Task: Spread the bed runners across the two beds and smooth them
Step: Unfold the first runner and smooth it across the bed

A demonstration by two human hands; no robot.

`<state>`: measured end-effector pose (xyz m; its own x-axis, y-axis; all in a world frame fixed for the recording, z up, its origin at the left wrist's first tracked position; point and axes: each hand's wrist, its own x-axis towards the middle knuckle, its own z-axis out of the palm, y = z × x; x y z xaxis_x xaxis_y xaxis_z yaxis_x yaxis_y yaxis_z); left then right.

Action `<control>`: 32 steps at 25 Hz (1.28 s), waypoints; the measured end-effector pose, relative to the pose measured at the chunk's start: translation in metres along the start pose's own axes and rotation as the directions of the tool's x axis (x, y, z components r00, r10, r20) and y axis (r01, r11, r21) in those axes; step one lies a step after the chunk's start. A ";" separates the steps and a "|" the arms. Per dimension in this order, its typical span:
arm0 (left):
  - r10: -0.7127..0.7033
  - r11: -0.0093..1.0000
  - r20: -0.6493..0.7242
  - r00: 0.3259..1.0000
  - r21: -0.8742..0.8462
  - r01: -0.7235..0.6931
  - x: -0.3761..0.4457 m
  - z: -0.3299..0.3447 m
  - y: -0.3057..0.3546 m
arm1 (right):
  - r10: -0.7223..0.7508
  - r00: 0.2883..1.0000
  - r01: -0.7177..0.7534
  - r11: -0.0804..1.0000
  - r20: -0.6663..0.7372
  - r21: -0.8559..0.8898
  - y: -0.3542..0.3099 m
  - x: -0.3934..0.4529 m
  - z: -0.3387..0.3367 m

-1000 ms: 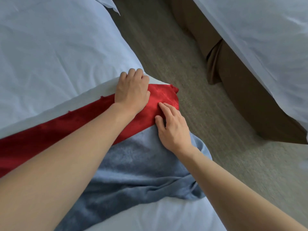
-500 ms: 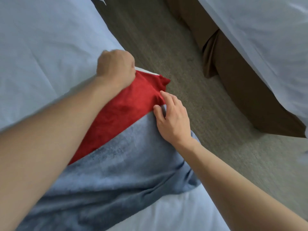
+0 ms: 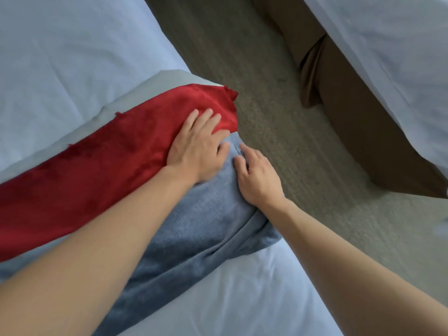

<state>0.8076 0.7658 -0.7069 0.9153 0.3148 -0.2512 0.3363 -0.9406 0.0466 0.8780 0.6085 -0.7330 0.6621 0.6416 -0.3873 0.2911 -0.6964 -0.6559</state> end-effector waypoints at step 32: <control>-0.449 0.889 -0.096 0.888 -0.152 0.433 -0.260 0.027 0.036 | -0.595 0.754 0.648 0.603 0.279 -0.464 -0.078 -0.147 0.068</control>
<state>0.5761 0.6469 -0.6662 0.6835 0.7140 -0.1516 0.7285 -0.6804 0.0801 0.7108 0.5901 -0.6695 0.1329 0.9877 -0.0828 0.9256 -0.1535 -0.3461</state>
